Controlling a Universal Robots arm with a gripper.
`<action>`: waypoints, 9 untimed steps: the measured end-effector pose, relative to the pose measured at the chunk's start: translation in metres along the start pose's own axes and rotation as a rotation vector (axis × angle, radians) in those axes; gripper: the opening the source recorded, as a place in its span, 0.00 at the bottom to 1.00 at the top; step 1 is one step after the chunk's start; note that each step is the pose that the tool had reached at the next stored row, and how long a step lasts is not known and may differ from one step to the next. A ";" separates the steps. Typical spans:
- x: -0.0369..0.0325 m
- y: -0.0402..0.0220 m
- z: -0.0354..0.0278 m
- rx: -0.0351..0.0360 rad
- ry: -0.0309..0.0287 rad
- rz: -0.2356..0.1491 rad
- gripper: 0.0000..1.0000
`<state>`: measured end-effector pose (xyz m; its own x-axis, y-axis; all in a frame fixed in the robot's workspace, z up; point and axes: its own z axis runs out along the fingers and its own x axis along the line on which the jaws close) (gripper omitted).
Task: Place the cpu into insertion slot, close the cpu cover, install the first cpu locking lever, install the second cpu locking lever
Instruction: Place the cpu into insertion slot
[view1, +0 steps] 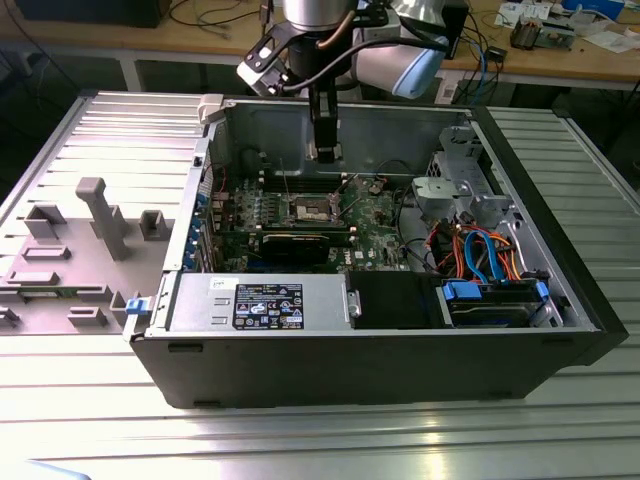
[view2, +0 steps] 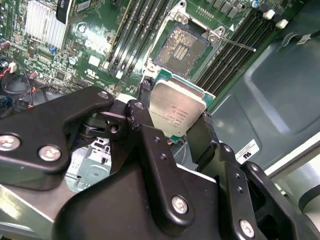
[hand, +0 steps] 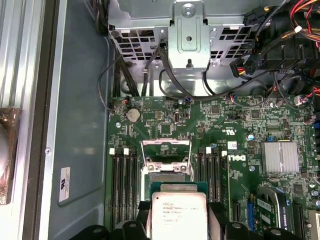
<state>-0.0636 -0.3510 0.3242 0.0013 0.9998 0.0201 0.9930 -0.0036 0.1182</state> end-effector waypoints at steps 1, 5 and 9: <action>0.0001 -0.0004 0.0025 -0.0012 0.0001 0.000 0.54; 0.0007 -0.0030 0.0095 -0.0022 0.0001 0.000 0.54; 0.0009 -0.0077 0.0130 -0.0105 0.0004 -0.003 0.54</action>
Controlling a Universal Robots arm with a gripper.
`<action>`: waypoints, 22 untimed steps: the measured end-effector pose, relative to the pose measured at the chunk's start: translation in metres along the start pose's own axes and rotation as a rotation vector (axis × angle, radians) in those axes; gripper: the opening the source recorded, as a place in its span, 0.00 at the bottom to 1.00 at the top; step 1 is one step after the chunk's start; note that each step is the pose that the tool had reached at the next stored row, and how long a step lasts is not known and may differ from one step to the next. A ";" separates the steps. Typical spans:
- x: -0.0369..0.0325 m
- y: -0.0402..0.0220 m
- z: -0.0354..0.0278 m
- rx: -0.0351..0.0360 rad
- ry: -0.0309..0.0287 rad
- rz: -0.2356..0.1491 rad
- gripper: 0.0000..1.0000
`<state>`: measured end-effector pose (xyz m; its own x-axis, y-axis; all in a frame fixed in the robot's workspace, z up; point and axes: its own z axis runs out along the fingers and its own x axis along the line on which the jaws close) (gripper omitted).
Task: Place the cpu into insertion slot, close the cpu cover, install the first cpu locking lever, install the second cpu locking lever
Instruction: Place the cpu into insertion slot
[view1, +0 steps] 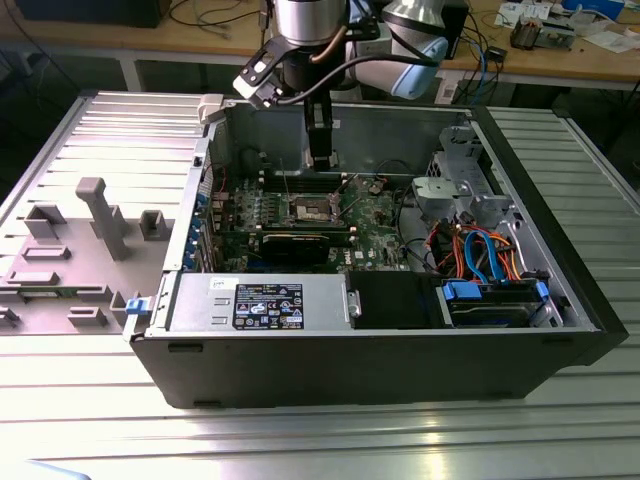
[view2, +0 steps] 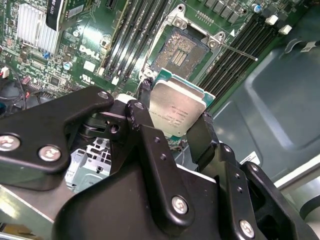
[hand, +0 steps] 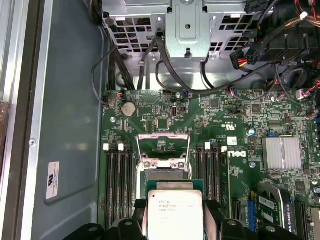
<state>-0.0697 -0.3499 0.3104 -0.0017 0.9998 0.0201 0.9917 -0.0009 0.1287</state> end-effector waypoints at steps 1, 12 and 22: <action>0.0000 -0.0001 0.0000 -0.0002 0.0000 0.000 0.54; 0.0000 -0.0007 0.0001 -0.0009 0.0000 0.000 0.54; 0.0046 -0.0033 0.0171 -0.0076 0.0006 -0.009 0.54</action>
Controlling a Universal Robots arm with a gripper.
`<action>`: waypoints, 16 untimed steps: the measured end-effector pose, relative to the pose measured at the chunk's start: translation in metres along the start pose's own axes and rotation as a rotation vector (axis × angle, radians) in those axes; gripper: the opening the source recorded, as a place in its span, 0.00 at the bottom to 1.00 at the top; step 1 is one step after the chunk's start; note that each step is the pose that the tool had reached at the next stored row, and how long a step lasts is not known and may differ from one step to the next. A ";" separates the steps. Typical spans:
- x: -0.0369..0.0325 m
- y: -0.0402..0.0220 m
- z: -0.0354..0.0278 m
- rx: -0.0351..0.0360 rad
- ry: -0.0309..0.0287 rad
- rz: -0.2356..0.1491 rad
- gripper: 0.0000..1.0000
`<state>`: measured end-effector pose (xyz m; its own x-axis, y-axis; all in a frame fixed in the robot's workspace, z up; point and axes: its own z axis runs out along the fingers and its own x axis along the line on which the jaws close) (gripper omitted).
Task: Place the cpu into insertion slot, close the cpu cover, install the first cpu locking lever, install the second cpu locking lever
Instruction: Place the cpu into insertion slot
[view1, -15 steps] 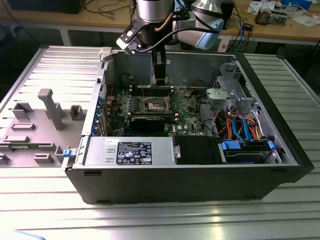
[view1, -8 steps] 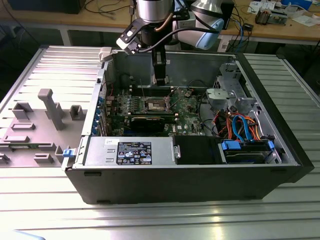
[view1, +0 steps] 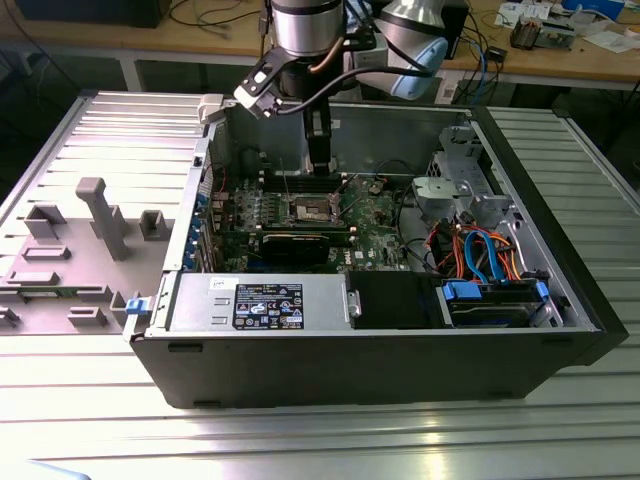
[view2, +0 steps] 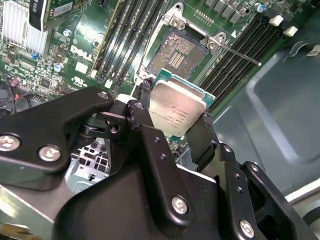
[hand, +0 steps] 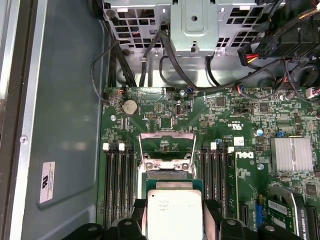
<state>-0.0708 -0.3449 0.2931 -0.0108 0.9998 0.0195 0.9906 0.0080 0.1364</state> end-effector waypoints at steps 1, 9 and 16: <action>0.0000 -0.0006 0.0036 0.0000 0.0001 0.000 0.54; -0.0003 -0.0024 0.0166 -0.0002 -0.0020 0.015 0.54; -0.0003 -0.0028 0.0190 -0.0004 -0.0024 0.017 0.54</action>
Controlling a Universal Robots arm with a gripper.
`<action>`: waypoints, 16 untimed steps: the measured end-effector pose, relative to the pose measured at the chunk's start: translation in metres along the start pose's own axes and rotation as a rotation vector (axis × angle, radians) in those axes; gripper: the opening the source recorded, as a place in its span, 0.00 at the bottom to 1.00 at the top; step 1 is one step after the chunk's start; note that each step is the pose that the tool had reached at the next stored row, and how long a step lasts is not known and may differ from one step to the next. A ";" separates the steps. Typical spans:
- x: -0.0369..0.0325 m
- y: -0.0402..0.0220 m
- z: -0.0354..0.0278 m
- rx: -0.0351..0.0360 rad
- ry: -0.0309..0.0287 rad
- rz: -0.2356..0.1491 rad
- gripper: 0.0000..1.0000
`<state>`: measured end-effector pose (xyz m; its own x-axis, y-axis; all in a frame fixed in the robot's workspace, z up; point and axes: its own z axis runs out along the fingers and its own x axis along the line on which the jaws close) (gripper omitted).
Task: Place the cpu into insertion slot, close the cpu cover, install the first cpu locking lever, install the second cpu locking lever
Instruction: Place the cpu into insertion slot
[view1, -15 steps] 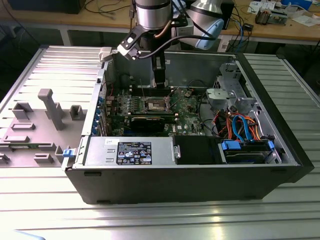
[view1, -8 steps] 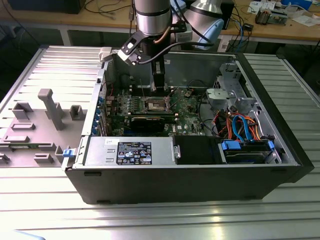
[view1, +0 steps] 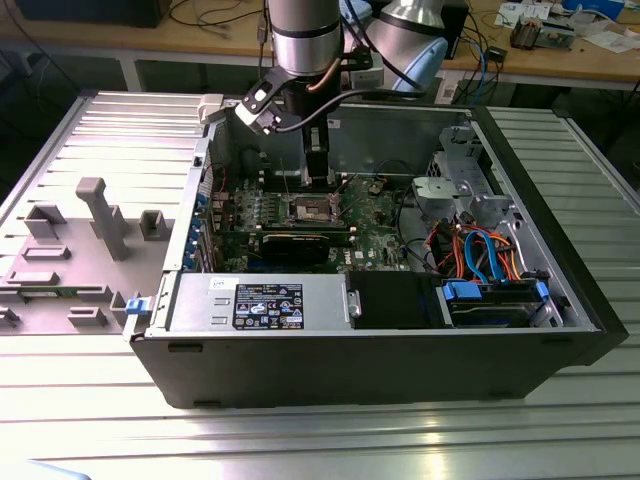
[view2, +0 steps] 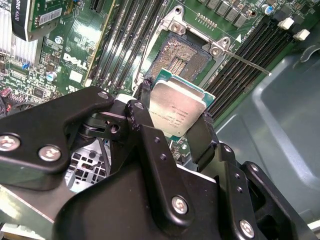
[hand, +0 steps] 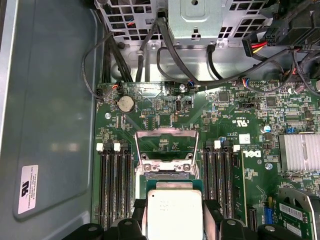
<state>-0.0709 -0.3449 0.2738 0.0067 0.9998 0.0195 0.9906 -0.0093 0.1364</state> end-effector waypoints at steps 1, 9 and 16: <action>0.0000 0.0000 0.0000 0.0000 0.0000 0.000 0.54; 0.0000 0.0000 0.0003 0.0000 -0.0002 0.002 0.54; -0.0002 -0.0016 0.0117 -0.0005 -0.0028 0.020 0.54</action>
<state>-0.0709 -0.3448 0.2621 0.0272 0.9994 0.0195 0.9902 -0.0296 0.1365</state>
